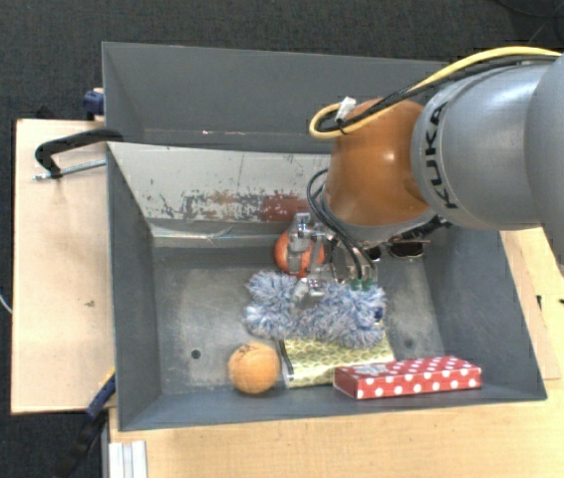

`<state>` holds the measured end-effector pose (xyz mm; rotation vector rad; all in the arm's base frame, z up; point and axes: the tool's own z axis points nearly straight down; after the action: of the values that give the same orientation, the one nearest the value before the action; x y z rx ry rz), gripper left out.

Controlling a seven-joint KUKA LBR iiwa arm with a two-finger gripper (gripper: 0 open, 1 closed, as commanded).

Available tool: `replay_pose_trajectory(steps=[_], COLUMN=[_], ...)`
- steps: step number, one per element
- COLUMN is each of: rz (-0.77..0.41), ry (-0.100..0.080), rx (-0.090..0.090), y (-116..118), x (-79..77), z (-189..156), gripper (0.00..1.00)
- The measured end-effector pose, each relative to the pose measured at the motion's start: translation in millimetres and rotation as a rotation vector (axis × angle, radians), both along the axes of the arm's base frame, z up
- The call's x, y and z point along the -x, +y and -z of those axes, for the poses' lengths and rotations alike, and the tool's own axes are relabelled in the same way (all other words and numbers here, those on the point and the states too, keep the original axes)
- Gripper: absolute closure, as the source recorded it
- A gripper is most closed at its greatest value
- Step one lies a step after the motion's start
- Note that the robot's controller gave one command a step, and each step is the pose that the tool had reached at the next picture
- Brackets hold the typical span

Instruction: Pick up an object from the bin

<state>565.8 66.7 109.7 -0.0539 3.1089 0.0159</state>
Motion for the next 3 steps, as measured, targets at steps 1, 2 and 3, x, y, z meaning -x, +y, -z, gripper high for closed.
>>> replay_pose_trajectory(steps=[1, 2, 3], rz=[0.016, 0.504, 0.504], ry=[0.015, 0.055, 0.054], rx=[0.002, 0.008, 0.008], y=[-18, -23, -23], x=[30.5, 39.0, 38.9], z=[21, 35, 35], gripper=[0.0, 1.0, 1.0])
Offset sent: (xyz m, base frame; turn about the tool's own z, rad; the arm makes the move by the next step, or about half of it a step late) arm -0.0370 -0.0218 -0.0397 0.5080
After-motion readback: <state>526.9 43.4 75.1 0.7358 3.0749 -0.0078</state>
